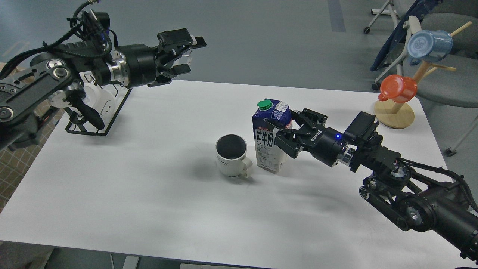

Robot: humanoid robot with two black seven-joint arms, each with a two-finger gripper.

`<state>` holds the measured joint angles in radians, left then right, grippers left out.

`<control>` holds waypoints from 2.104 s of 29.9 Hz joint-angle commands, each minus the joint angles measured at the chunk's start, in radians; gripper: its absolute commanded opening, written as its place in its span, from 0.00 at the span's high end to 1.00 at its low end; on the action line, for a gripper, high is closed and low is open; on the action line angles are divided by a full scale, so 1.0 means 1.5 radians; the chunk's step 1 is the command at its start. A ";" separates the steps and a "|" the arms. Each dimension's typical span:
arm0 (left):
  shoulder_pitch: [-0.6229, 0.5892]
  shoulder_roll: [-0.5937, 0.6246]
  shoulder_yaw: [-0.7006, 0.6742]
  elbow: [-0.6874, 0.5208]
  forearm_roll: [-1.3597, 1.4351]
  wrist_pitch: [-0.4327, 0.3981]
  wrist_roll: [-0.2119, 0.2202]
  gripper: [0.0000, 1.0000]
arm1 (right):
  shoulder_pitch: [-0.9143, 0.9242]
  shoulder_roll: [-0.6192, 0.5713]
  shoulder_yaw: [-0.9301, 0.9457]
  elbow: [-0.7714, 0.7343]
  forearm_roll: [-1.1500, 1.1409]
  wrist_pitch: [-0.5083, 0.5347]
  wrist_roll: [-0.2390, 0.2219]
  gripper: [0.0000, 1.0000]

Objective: Place cup and milk with both arms

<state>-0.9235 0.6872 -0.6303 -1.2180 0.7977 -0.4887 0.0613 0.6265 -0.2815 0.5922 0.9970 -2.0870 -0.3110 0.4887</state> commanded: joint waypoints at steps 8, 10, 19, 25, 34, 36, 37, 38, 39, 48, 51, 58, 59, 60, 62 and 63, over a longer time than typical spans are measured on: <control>0.000 0.000 0.000 0.000 0.000 0.000 0.000 0.01 | -0.006 -0.006 0.001 0.006 0.003 0.000 0.000 0.27; 0.000 0.000 0.000 0.000 0.000 0.000 0.000 0.01 | -0.007 -0.008 0.000 0.011 0.004 0.000 0.000 0.25; 0.000 0.000 0.000 0.000 0.000 0.000 0.000 0.01 | -0.021 -0.054 0.000 0.054 0.006 0.005 0.000 0.22; 0.002 0.000 0.000 0.000 0.000 0.000 0.001 0.01 | -0.048 -0.102 0.000 0.105 0.007 0.008 0.000 0.20; 0.003 0.000 0.000 0.000 0.001 0.000 0.002 0.01 | -0.086 -0.195 0.005 0.196 0.010 0.008 0.000 0.20; 0.006 0.000 0.000 0.000 0.000 0.000 0.002 0.01 | -0.098 -0.208 0.008 0.214 0.010 0.007 0.000 0.20; 0.007 0.001 -0.001 0.000 0.000 0.000 0.002 0.01 | -0.103 -0.220 0.009 0.228 0.011 0.007 0.000 0.20; 0.007 0.002 0.000 -0.001 0.000 0.000 0.002 0.01 | -0.105 -0.227 0.010 0.234 0.011 0.007 0.000 0.20; 0.007 0.003 -0.001 -0.001 0.000 0.000 0.002 0.01 | -0.107 -0.236 0.010 0.242 0.011 0.007 0.000 0.20; 0.007 0.012 -0.025 0.000 -0.005 0.000 0.001 0.01 | -0.085 -0.352 0.087 0.316 0.194 0.038 0.000 0.16; 0.007 0.007 -0.042 0.012 -0.006 0.000 0.003 0.01 | -0.025 -0.372 0.133 0.298 0.317 0.121 0.000 0.12; 0.007 -0.011 -0.090 0.026 -0.014 0.032 -0.005 0.01 | 0.147 -0.372 0.176 0.139 0.538 0.270 0.000 0.01; 0.007 -0.018 -0.098 0.032 -0.016 0.047 -0.004 0.01 | 0.167 -0.369 0.176 0.117 0.556 0.284 0.000 0.01; 0.006 -0.037 -0.114 0.043 -0.027 0.071 -0.004 0.01 | 0.207 -0.356 0.172 0.068 0.587 0.306 0.000 0.01; 0.004 -0.062 -0.139 0.071 -0.053 0.090 0.001 0.01 | 0.256 -0.313 0.171 -0.011 0.622 0.332 0.000 0.01; -0.001 -0.077 -0.157 0.103 -0.078 0.090 -0.001 0.01 | 0.283 -0.276 0.173 -0.064 0.641 0.337 0.000 0.00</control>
<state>-0.9130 0.6261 -0.8069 -1.1438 0.7478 -0.3834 0.0563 0.9366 -0.8015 0.8521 1.0894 -1.2109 0.1452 0.4886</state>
